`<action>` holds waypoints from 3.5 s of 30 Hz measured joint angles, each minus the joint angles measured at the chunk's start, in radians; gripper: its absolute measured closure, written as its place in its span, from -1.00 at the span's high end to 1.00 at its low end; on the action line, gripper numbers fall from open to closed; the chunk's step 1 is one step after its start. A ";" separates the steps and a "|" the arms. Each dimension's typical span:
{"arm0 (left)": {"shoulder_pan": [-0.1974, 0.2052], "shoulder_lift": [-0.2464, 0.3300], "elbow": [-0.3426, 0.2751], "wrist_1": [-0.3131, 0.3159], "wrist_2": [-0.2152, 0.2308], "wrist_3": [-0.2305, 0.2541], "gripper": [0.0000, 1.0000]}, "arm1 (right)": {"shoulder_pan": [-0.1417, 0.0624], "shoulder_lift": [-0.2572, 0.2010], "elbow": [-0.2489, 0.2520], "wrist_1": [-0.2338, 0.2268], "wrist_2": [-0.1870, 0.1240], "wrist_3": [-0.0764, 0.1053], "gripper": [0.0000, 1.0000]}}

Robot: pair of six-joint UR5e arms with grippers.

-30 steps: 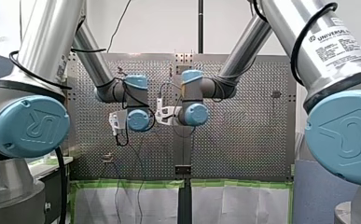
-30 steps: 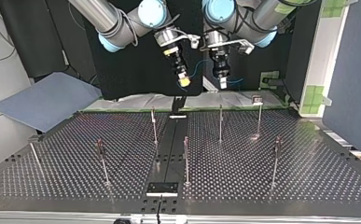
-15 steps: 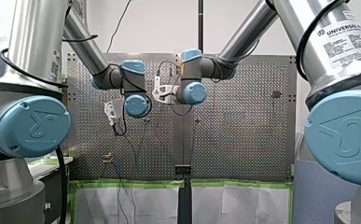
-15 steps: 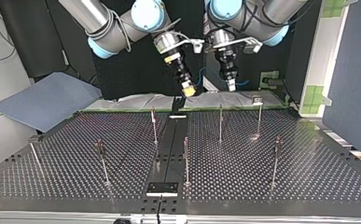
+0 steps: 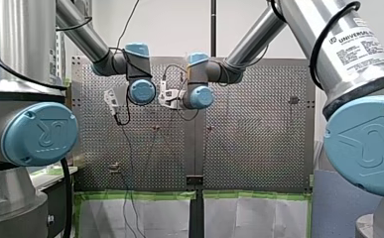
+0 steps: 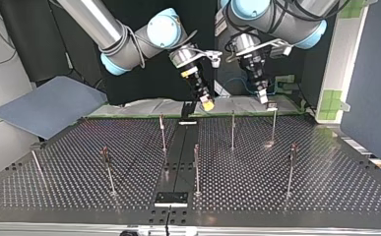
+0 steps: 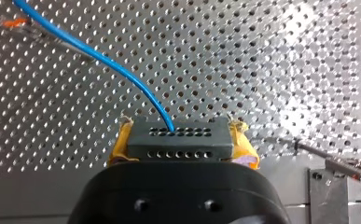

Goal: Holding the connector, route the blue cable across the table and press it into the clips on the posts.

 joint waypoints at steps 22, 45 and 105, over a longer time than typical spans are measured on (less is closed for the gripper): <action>0.078 0.164 0.031 -0.177 0.026 0.053 -1.00 | 0.007 0.003 -0.185 0.133 -0.053 0.014 -1.00; 0.180 0.113 0.078 -0.306 0.209 0.055 -1.00 | 0.009 0.014 -0.344 0.184 -0.087 0.066 -1.00; 0.364 0.014 0.327 -0.472 0.248 -0.020 -1.00 | 0.007 0.078 -0.436 0.201 -0.115 0.135 -1.00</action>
